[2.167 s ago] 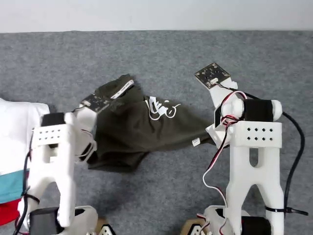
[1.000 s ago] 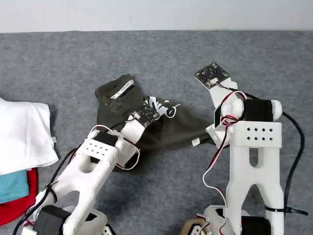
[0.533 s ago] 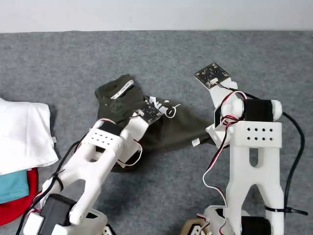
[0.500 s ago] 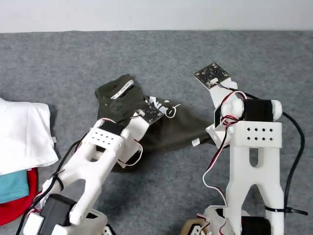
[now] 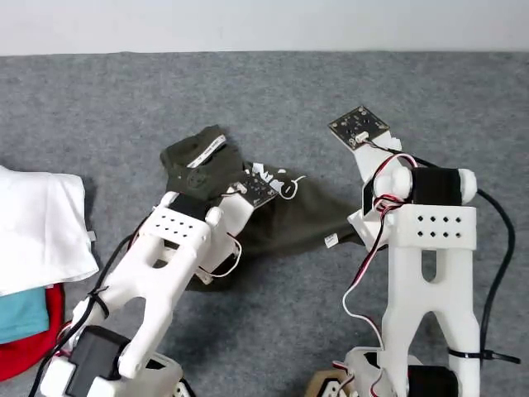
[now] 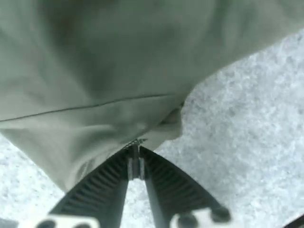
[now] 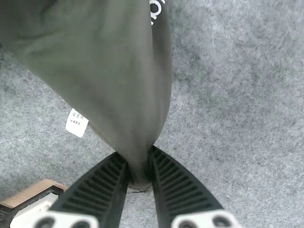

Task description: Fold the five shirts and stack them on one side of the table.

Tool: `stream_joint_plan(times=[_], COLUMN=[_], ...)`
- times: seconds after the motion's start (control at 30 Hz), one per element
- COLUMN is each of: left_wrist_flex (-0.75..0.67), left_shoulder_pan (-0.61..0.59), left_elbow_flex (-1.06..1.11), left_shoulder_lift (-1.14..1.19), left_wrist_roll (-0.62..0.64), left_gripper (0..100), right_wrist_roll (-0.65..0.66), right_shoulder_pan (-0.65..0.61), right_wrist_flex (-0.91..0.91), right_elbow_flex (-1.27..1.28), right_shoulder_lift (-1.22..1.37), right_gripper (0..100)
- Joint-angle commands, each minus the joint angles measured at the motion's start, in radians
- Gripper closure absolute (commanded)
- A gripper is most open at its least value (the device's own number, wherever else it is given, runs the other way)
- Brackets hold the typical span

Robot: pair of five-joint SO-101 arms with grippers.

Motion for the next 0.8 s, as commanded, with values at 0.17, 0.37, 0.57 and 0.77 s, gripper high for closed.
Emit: stream_joint_plan(times=[0.17, 0.37, 0.57, 0.77], left_wrist_flex=[-0.044, -0.074, -0.123, -0.123], left_shoulder_pan=[0.005, 0.002, 0.005, 0.003], left_elbow_flex=[0.002, 0.007, 0.001, -0.058], left_shoulder_lift=[-0.003, -0.002, 0.094, 0.298], left_wrist_roll=[0.008, 0.009, 0.014, 0.014], left_gripper=[99, 99, 99, 99], right_wrist_roll=[0.003, 0.003, 0.003, 0.003], right_shoulder_pan=[-0.004, -0.005, -0.007, -0.005], right_wrist_flex=[-0.012, -0.013, -0.013, -0.004], right_elbow_flex=[-0.005, -0.005, -0.005, -0.005], right_shoulder_lift=[-0.025, -0.025, -0.025, -0.028], right_gripper=[98.9, 98.9, 98.9, 98.9])
